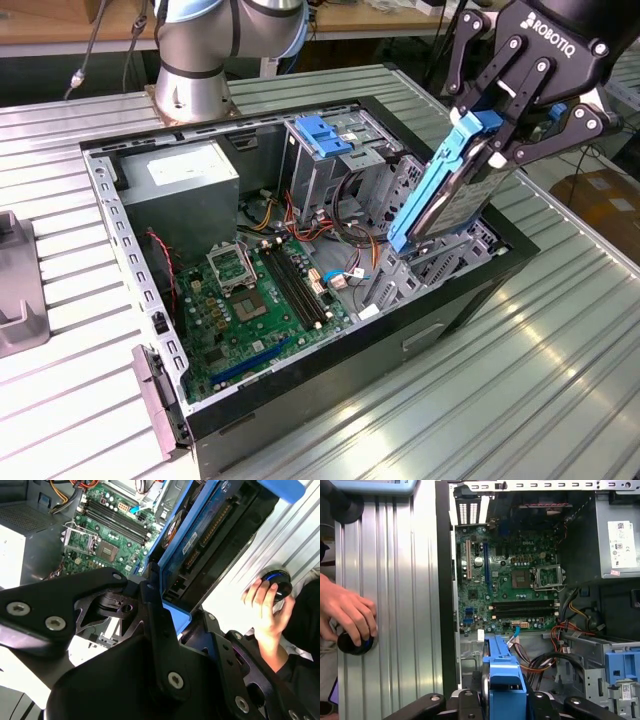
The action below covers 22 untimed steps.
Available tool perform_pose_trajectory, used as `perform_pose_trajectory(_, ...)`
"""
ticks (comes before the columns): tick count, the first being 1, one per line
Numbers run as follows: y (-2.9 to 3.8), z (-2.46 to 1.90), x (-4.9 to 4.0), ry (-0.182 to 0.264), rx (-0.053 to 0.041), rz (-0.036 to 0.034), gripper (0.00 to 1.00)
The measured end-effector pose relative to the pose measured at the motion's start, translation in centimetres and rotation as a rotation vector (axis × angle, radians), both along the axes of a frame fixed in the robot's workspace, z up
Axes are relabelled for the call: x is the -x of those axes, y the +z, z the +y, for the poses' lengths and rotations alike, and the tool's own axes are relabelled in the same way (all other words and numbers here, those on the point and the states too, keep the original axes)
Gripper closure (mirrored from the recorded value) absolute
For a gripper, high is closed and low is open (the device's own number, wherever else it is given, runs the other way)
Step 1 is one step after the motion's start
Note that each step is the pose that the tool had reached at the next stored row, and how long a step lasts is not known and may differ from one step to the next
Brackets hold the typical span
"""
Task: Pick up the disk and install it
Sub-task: 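Pick up the disk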
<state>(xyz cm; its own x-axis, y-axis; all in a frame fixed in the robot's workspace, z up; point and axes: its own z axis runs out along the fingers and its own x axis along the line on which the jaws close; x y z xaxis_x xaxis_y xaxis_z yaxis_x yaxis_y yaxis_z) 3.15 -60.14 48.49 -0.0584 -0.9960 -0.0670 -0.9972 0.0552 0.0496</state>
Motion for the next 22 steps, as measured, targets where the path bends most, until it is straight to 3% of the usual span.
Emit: perform_pose_trajectory(22,-0.09,-0.05,-2.51,0.0,0.0,0.0,0.63)
